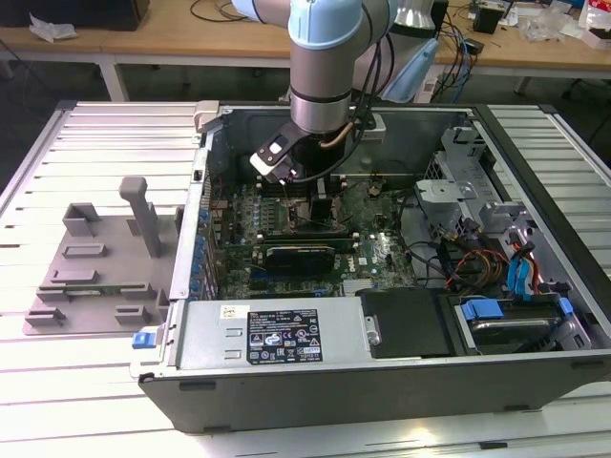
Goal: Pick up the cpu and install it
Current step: 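Place the cpu into insertion slot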
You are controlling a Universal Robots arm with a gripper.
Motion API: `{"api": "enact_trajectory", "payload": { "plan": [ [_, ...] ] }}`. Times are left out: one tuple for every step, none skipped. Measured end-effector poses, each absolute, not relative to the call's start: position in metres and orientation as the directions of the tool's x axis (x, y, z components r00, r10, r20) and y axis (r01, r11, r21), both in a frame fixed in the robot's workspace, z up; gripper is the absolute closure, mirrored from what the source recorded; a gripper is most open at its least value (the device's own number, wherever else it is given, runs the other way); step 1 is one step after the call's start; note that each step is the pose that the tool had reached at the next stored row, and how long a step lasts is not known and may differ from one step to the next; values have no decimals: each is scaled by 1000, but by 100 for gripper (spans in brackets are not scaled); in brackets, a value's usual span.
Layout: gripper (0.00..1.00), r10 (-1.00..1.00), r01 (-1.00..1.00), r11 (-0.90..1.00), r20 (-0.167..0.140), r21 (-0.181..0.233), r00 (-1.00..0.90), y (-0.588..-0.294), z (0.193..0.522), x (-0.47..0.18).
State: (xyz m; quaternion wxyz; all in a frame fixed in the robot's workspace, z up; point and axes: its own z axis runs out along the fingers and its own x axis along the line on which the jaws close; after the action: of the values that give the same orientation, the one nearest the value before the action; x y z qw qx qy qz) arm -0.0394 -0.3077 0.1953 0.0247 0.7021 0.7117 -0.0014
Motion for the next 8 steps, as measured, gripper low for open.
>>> {"api": "enact_trajectory", "payload": {
  "plan": [
    [45,999,999,14,-37,33,-13,-308,195,-39],
    [45,999,999,14,-37,33,-13,-308,195,-39],
    [39,999,999,14,-36,33,-13,-308,195,-39],
    [39,999,999,14,-37,33,-13,-308,195,-39],
    [39,999,999,14,-37,33,-13,-308,195,-39],
    [39,999,999,14,-37,33,-13,-308,195,-39],
    [39,999,999,14,-37,33,-13,-307,195,-39],
    [39,999,999,14,-36,33,-13,-307,195,-39]
  ]
}}
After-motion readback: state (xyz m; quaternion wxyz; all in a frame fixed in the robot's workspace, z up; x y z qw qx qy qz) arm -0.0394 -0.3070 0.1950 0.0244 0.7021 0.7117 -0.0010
